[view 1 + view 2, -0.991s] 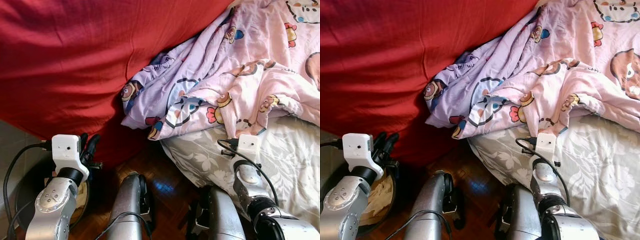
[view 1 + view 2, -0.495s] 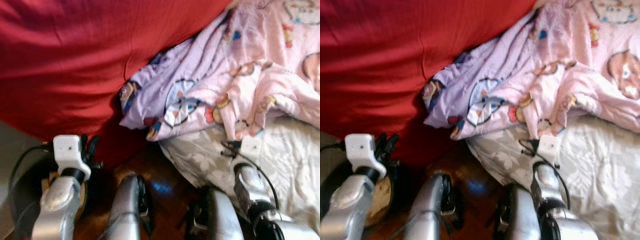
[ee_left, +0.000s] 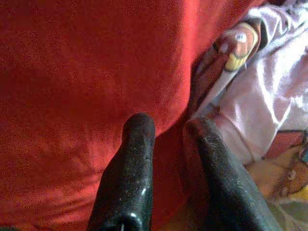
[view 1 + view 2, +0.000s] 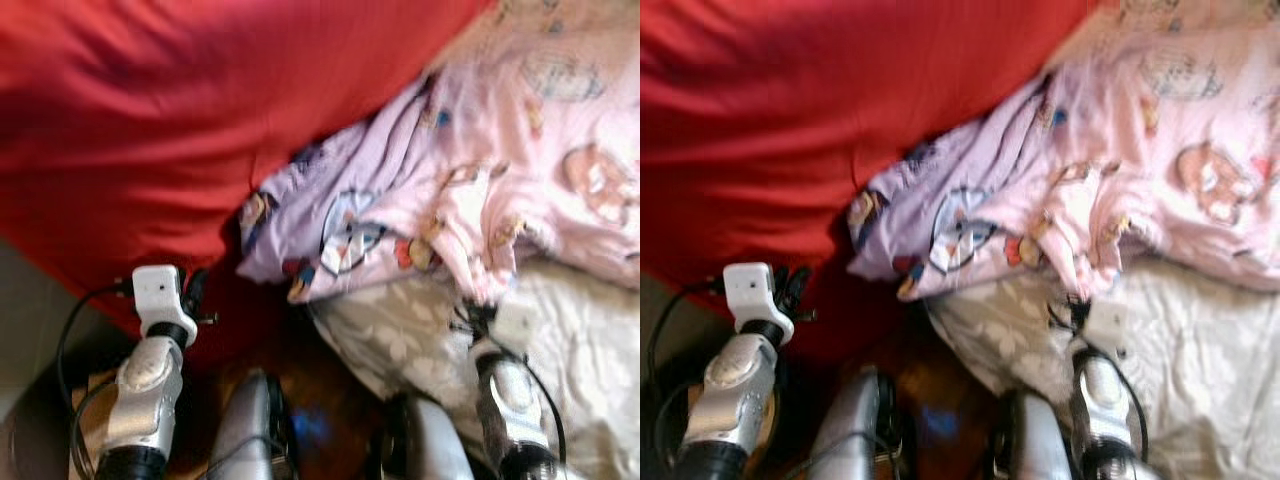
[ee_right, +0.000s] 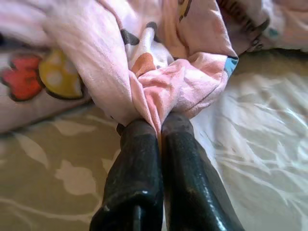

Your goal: Clean up the room

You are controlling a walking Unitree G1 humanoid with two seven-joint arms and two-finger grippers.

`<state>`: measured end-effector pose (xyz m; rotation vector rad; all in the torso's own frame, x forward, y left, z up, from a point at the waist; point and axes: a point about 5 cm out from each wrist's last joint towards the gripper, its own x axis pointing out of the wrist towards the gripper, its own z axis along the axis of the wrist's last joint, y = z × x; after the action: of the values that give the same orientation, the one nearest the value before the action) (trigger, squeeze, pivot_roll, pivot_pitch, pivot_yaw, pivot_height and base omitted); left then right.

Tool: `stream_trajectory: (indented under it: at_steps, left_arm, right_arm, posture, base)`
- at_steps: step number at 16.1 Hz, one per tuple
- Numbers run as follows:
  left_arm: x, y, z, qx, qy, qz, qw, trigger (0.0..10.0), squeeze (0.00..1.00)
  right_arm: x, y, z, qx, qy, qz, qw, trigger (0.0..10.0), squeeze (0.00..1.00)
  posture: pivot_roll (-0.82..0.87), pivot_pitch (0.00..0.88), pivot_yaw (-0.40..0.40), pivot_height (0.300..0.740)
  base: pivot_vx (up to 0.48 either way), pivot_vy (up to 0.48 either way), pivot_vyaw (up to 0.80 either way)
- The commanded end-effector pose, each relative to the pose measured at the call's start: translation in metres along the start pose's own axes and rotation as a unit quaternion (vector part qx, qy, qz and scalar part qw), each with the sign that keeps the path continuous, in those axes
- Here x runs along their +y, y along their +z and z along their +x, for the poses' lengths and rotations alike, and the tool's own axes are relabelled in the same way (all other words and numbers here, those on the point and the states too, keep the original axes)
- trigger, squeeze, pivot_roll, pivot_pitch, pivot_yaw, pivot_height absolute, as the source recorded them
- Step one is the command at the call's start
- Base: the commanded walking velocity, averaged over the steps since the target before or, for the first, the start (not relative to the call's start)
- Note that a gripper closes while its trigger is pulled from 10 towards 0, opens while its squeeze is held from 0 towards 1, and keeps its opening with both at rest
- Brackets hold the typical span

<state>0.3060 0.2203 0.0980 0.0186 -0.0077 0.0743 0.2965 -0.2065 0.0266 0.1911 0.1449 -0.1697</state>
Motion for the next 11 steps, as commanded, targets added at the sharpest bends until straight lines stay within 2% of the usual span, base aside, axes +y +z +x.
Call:
stream_trajectory:
  at_steps: [1, 2, 5, 6, 7, 10, 11]
  left_arm:
    - [0.001, -0.012, -0.003, 0.014, 0.000, 0.014, 1.000, 10.0, 0.00]
    - [-0.001, -0.016, 0.001, 0.019, 0.001, 0.009, 1.000, 10.0, 0.00]
    - [-0.001, -0.031, 0.006, 0.046, 0.008, -0.014, 0.999, 10.0, 0.00]
    - [0.003, -0.042, 0.004, 0.070, 0.024, -0.037, 0.997, 10.0, 0.00]
    - [0.005, -0.046, 0.002, 0.079, 0.030, -0.038, 0.996, 10.0, 0.00]
    - [0.010, -0.069, -0.010, 0.127, 0.032, -0.031, 0.991, 10.0, 0.00]
    - [0.012, -0.084, -0.019, 0.169, 0.033, -0.019, 0.985, 10.0, 0.00]
  right_arm:
    - [-0.001, -0.001, -0.005, -0.016, 0.010, 0.018, 1.000, 10.0, 0.00]
    - [0.002, 0.000, -0.005, -0.019, 0.018, 0.008, 1.000, 10.0, 0.00]
    - [0.006, 0.003, 0.000, -0.017, 0.014, 0.013, 1.000, 10.0, 0.00]
    - [0.009, 0.003, 0.002, -0.012, 0.018, 0.014, 1.000, 10.0, 0.00]
    - [0.011, 0.003, 0.002, -0.010, 0.022, 0.011, 1.000, 10.0, 0.00]
    - [0.011, -0.002, 0.001, 0.003, 0.022, 0.012, 1.000, 10.0, 0.00]
    - [0.010, -0.004, 0.000, 0.008, 0.018, 0.012, 1.000, 10.0, 0.00]
  posture:
    - [0.06, 0.086, -0.041, 0.625]
    - [0.06, 0.053, -0.031, 0.640]
    - [0.06, 0.024, -0.024, 0.675]
    - [0.06, 0.016, -0.023, 0.690]
    - [0.06, 0.014, -0.023, 0.695]
    - [0.08, 0.007, -0.022, 0.730]
    - [0.09, 0.006, -0.023, 0.740]
  base:
    - [0.000, 0.000, 0.00]
    - [0.000, 0.000, 0.00]
    - [0.000, 0.000, 0.00]
    - [0.000, 0.000, 0.00]
    - [0.000, 0.000, 0.00]
    - [0.000, 0.000, 0.00]
    - [0.000, 0.000, 0.00]
